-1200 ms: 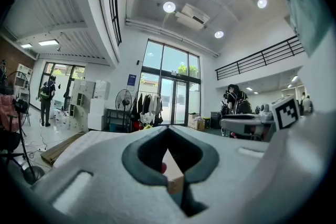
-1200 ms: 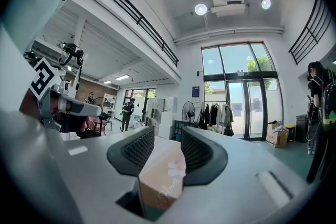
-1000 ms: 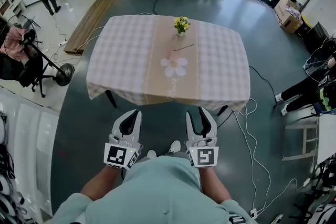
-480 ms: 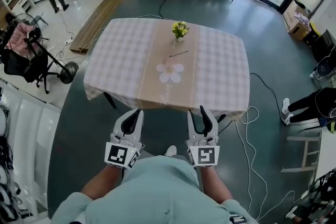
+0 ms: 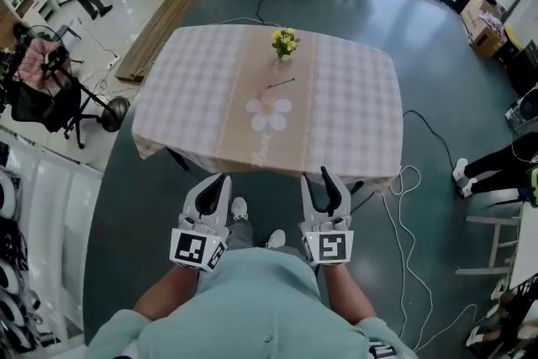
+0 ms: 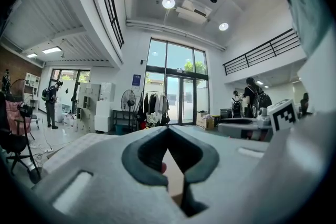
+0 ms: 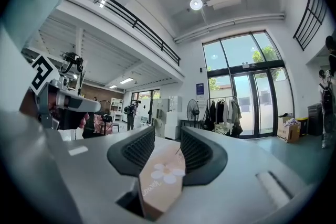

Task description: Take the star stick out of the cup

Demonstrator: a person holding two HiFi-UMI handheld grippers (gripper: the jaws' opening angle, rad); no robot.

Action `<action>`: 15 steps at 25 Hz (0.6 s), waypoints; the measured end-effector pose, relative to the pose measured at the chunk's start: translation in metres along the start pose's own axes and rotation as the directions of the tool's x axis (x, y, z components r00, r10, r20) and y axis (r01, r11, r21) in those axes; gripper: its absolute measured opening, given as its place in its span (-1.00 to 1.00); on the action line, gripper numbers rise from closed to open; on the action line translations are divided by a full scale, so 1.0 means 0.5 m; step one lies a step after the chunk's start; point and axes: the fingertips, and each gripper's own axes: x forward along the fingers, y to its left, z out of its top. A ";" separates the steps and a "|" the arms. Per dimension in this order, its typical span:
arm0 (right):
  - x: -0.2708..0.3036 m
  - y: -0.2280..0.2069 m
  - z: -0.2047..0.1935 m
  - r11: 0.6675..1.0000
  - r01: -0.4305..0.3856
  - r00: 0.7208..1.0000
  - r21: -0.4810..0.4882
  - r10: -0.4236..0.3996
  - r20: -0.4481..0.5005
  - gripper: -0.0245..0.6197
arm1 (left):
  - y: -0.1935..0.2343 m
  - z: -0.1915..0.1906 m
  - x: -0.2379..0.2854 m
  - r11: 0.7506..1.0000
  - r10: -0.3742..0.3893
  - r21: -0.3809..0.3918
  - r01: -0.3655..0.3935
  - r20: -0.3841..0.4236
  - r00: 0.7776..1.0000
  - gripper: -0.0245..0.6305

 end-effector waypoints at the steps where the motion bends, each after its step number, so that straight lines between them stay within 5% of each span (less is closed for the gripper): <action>1: 0.004 -0.006 -0.001 1.000 0.002 1.000 -0.002 -0.002 0.001 -0.51 | -0.002 0.000 0.008 1.000 -0.005 0.001 0.005 0.001 1.000 -0.91; 15: 0.099 -0.025 -0.024 0.998 0.061 0.998 -0.009 -0.061 -0.011 -0.51 | 0.061 0.005 0.118 0.997 -0.080 -0.001 0.080 0.025 0.996 -0.91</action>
